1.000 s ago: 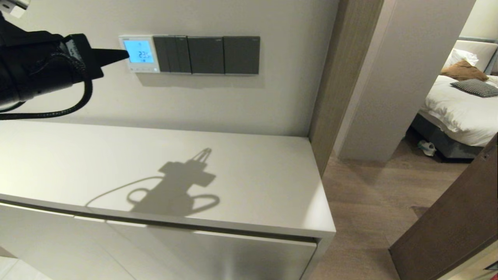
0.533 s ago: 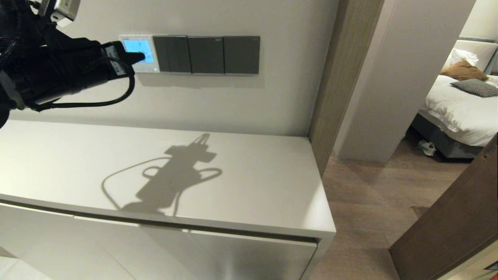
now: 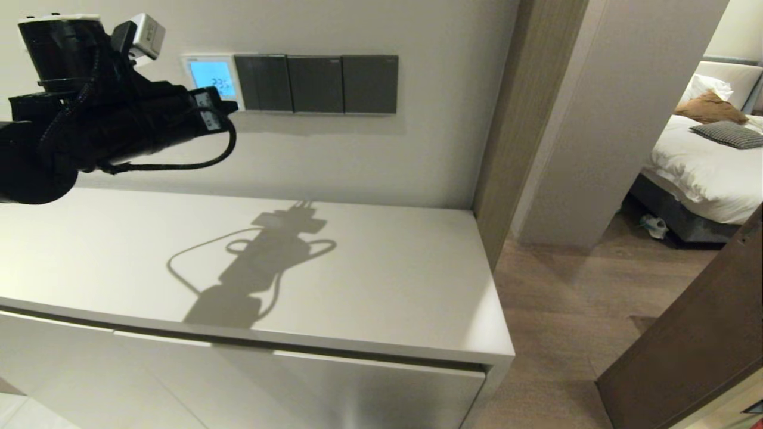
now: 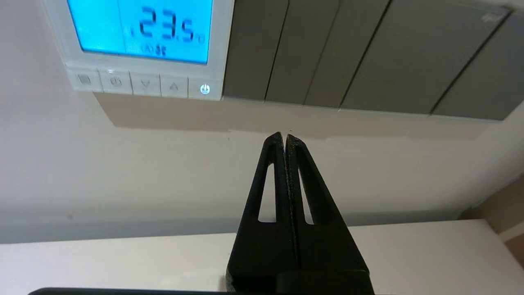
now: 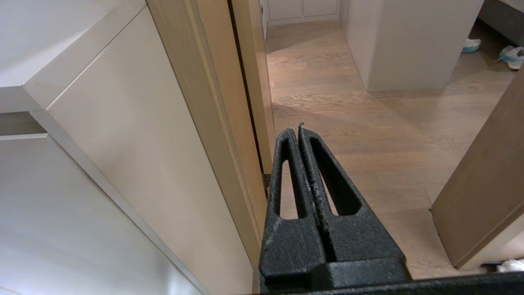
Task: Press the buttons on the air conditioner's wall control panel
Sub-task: Turn off the central air conditioner
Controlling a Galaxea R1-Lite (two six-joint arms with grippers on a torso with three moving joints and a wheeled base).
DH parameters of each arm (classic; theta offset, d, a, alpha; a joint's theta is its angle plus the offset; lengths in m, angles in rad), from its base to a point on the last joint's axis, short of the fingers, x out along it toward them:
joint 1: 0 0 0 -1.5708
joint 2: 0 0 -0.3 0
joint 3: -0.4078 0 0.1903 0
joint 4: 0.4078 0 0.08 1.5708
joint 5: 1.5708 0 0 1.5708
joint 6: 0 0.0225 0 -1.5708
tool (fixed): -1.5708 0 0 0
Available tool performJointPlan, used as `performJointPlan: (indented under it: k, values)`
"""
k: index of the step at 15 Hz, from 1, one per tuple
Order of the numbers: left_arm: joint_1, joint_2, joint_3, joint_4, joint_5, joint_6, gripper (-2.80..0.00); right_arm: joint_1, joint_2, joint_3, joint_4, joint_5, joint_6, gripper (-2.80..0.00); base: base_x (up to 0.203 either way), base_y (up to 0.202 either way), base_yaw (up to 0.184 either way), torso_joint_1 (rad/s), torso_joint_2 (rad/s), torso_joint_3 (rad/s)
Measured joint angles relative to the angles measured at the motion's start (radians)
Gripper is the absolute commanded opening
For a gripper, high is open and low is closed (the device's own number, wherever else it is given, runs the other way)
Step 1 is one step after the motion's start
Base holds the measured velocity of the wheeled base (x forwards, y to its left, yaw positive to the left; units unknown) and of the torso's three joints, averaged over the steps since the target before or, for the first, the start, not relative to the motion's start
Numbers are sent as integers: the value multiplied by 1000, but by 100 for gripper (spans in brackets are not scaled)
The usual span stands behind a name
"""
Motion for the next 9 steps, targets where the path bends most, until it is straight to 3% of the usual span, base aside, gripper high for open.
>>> performJointPlan:
  k: [5,9]
  values:
    - [1,46,-29,0,7,-2,-280,0,0,0,0,0,0,-280,0,0,0,0,0,0]
    - [1,75,-51,-10,73,-1,-280,0,0,0,0,0,0,-280,0,0,0,0,0,0]
